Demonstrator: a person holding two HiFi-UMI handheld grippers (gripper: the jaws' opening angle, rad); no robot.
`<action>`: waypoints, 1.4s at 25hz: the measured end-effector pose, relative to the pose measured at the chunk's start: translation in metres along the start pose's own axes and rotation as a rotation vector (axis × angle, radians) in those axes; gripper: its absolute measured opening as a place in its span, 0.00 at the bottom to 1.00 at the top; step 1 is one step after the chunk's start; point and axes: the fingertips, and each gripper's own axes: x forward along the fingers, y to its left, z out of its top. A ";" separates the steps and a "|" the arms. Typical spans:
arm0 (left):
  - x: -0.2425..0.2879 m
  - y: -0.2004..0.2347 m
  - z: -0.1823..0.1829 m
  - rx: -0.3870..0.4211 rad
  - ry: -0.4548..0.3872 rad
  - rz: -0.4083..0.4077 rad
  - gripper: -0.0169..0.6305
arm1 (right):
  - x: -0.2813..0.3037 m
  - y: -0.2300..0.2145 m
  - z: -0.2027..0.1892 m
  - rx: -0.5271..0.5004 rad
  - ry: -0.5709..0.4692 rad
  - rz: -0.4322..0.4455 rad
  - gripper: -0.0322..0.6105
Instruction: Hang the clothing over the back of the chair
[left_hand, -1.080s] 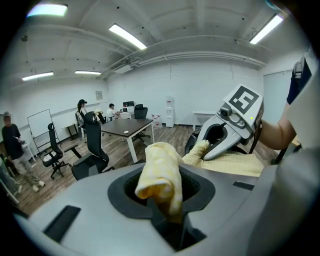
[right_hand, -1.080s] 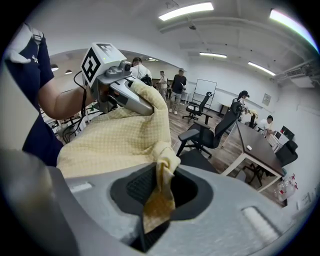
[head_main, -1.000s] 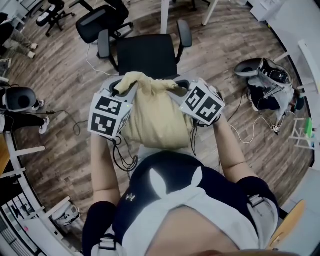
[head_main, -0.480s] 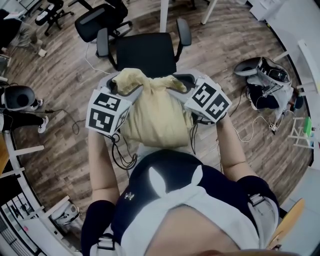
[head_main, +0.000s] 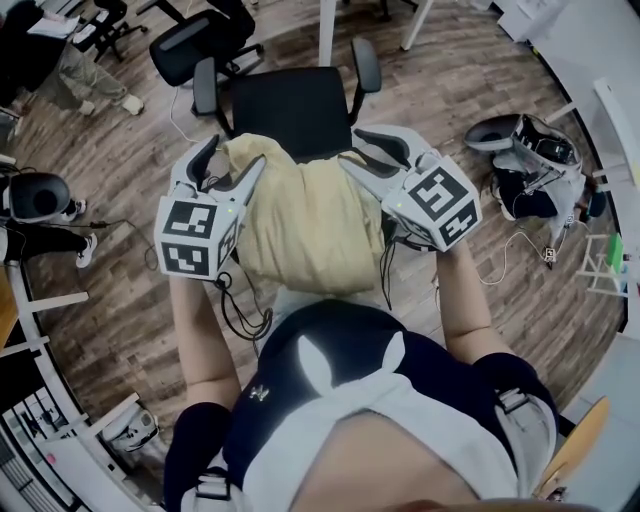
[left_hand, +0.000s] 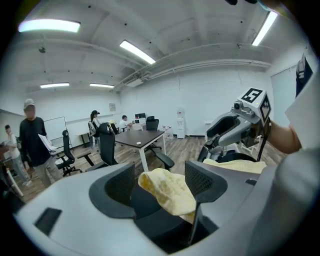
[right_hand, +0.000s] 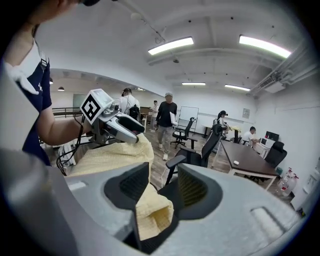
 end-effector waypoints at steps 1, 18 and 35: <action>-0.004 0.002 0.003 -0.003 -0.020 0.021 0.49 | -0.002 0.000 0.002 0.008 -0.016 -0.009 0.32; -0.066 -0.040 0.031 0.023 -0.212 0.120 0.33 | -0.051 0.048 0.026 0.047 -0.302 -0.036 0.05; -0.087 -0.113 0.010 -0.135 -0.259 0.047 0.03 | -0.062 0.109 0.014 0.072 -0.288 -0.010 0.05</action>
